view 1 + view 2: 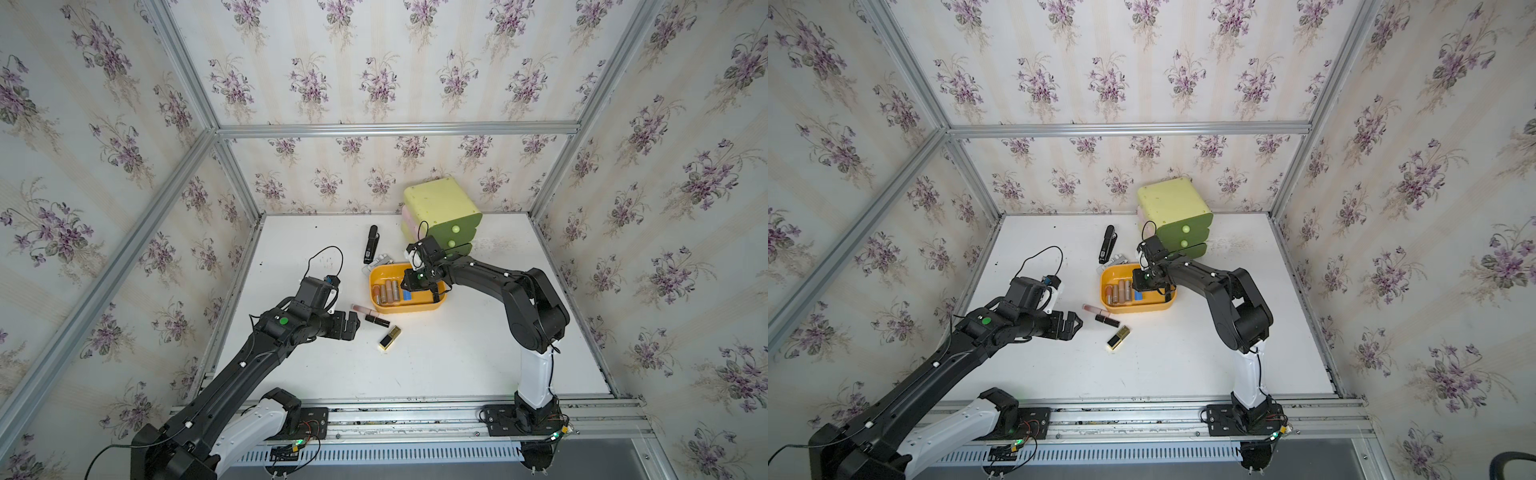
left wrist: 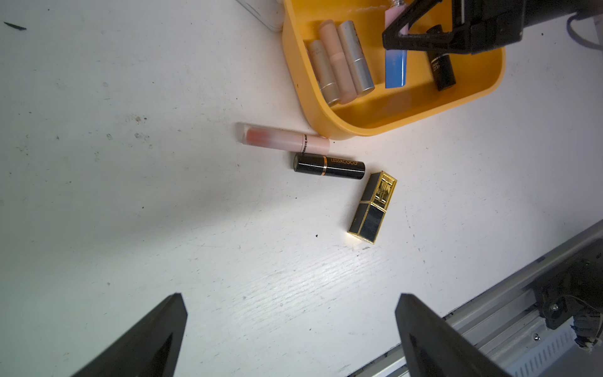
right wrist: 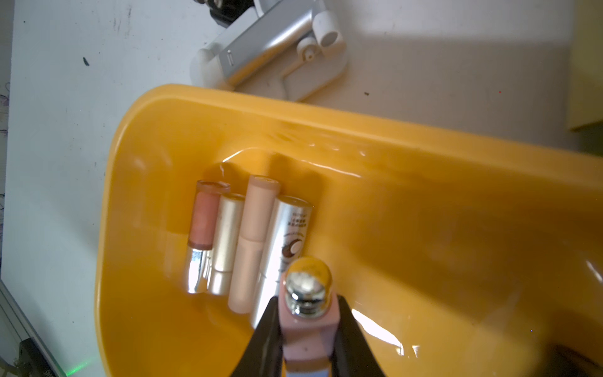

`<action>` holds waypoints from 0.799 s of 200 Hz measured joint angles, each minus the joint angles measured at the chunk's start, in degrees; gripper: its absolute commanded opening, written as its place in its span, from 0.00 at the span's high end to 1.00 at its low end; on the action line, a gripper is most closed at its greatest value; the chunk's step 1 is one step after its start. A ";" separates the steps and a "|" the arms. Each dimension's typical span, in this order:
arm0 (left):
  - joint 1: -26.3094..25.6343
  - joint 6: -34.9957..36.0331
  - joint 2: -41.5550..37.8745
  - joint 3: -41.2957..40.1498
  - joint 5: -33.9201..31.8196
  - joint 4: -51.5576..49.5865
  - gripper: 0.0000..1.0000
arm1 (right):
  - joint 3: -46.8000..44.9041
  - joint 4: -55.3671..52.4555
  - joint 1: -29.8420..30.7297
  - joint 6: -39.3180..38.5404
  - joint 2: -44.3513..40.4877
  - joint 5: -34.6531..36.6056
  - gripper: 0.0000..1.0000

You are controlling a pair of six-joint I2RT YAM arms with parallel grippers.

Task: Put the lipstick into the storage box
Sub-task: Place the lipstick in the storage box.

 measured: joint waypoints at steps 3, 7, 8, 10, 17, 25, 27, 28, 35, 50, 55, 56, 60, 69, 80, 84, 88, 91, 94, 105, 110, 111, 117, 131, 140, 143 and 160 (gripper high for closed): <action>0.07 0.04 0.11 -0.02 0.07 0.11 0.00 | 0.15 0.02 0.00 0.00 0.20 -0.02 0.82; 0.13 0.04 0.26 -0.09 0.13 0.24 0.00 | 0.39 0.13 0.02 0.02 0.46 -0.04 0.81; 0.17 0.07 0.35 -0.11 0.15 0.33 0.00 | 0.44 0.15 0.02 0.02 0.52 -0.07 0.81; 0.24 0.07 0.44 -0.11 0.20 0.39 0.00 | 0.55 0.15 0.02 0.02 0.63 -0.09 0.81; 0.24 0.15 0.83 -0.13 0.39 0.66 0.00 | 0.98 0.22 0.02 0.07 1.05 -0.24 0.80; 0.28 0.35 1.20 -0.20 0.52 1.09 0.00 | 1.42 0.33 0.02 0.22 1.40 -0.22 0.79; 0.28 0.39 1.31 -0.22 0.59 1.22 0.00 | 1.51 0.35 0.02 0.22 1.46 -0.24 0.78; 0.28 0.42 1.36 -0.22 0.63 1.27 0.00 | 1.62 0.37 0.02 0.22 1.53 -0.24 0.78; 0.31 0.48 1.60 -0.33 0.87 1.49 0.00 | 2.03 0.46 0.04 0.22 1.84 -0.31 0.77; 0.35 0.48 1.95 -0.50 1.20 1.62 0.00 | 2.86 0.72 -0.07 0.22 2.67 -0.48 0.73; 0.35 0.50 2.10 -0.55 1.31 1.70 0.00 | 3.06 0.76 -0.13 0.22 2.93 -0.50 0.72; 0.37 0.50 2.12 -0.55 1.31 1.70 0.00 | 3.15 0.76 -0.15 0.22 3.02 -0.52 0.72; 0.39 0.52 2.29 -0.55 1.33 1.79 0.00 | 3.28 0.81 -0.22 0.22 3.21 -0.50 0.72; 0.44 0.59 2.60 -0.55 1.53 1.92 0.00 | 3.56 0.79 -0.35 0.22 3.74 -0.57 0.71; 0.52 0.72 2.89 -0.55 1.68 1.92 0.00 | 3.74 0.81 -0.42 0.22 4.17 -0.66 0.70; 0.57 0.79 2.93 -0.55 1.70 1.92 0.00 | 3.78 0.81 -0.50 0.22 4.33 -0.68 0.69; 0.57 0.92 2.93 -0.55 1.70 1.92 0.00 | 3.78 0.81 -0.63 0.22 4.44 -0.68 0.68; 0.59 0.94 2.93 -0.55 1.70 1.92 0.00 | 3.80 0.79 -0.66 0.22 4.48 -0.70 0.67; 0.59 0.94 2.93 -0.55 1.70 1.92 0.00 | 3.80 0.79 -0.66 0.24 4.55 -0.70 0.66; 0.59 1.03 2.91 -0.52 1.73 1.92 0.00 | 3.85 0.83 -0.68 0.24 4.70 -0.79 0.62; 0.59 1.09 2.89 -0.52 1.75 1.92 0.00 | 3.85 0.83 -0.68 0.33 4.74 -0.90 0.61; 0.61 1.09 2.86 -0.52 1.75 1.92 0.00 | 3.85 0.83 -0.68 0.35 4.74 -0.90 0.60; 0.61 1.09 2.82 -0.52 1.77 1.92 0.00 | 3.85 0.81 -0.68 0.44 4.74 -0.90 0.58; 0.61 1.09 2.71 -0.50 1.95 1.90 0.00 | 3.85 0.79 -0.68 0.48 4.57 -0.94 0.52; 0.63 1.09 2.60 -0.46 2.03 1.90 0.00 | 3.80 0.72 -0.72 0.85 4.17 -0.94 0.50; 0.66 1.09 2.51 -0.44 2.08 1.90 0.00 | 3.78 0.70 -0.72 0.83 4.00 -0.94 0.50; 0.66 1.09 1.90 -0.33 2.16 1.79 0.00 | 3.65 0.59 -0.68 0.81 2.40 -1.03 0.50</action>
